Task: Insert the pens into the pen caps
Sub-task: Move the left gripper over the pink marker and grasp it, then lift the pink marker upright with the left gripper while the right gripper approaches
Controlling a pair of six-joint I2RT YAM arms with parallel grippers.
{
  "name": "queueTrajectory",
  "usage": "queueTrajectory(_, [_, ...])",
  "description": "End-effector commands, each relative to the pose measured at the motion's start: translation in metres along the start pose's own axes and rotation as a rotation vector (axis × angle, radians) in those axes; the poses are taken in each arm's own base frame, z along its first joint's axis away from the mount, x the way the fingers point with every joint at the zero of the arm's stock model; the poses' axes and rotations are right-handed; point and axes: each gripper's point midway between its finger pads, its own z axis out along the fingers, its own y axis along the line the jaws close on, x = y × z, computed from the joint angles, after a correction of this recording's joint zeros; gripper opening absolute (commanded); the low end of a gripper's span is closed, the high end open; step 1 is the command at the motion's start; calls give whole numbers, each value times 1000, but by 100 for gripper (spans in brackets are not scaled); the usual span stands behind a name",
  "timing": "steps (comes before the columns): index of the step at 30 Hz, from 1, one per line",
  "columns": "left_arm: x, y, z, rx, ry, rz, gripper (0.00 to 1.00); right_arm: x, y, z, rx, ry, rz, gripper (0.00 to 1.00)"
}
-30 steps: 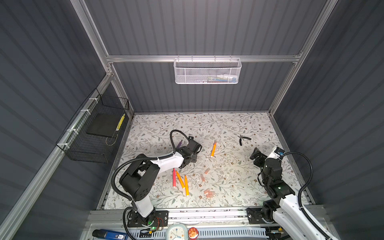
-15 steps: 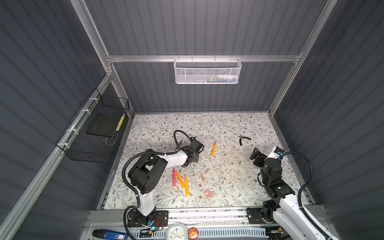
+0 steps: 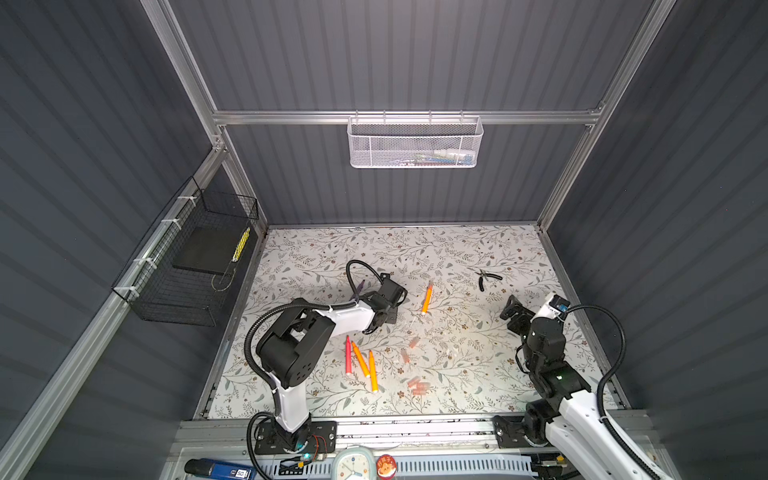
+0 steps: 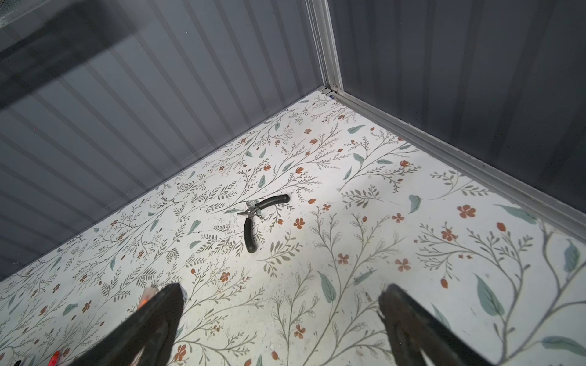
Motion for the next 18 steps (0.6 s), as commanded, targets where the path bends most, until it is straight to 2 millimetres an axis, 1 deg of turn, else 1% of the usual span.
queueTrajectory(1, [6,5,-9,16,17,6,3,3,-4,0,6,-1,4,99])
queueTrajectory(5, [-10,3,-37,81,-74,-6,1,4,-3,1,5,6,-1,99])
queueTrajectory(8, [-17,1,-59,150,-145,-18,0,4,-2,0,-3,9,-4,99])
queueTrajectory(11, [-18,-10,-80,257,-189,-5,0,4,-1,-1,-12,6,-2,99])
queueTrajectory(13, [-18,-19,-92,334,-208,12,0,4,3,-1,-34,7,-4,99])
queueTrajectory(15, [-17,-26,-104,404,-232,23,0,9,16,0,-100,42,-18,99])
queueTrajectory(17, [-16,-35,-116,479,-258,36,0,19,34,0,-175,129,6,98])
queueTrajectory(18, [-15,-39,-122,520,-271,42,0,23,46,-2,-223,181,32,95])
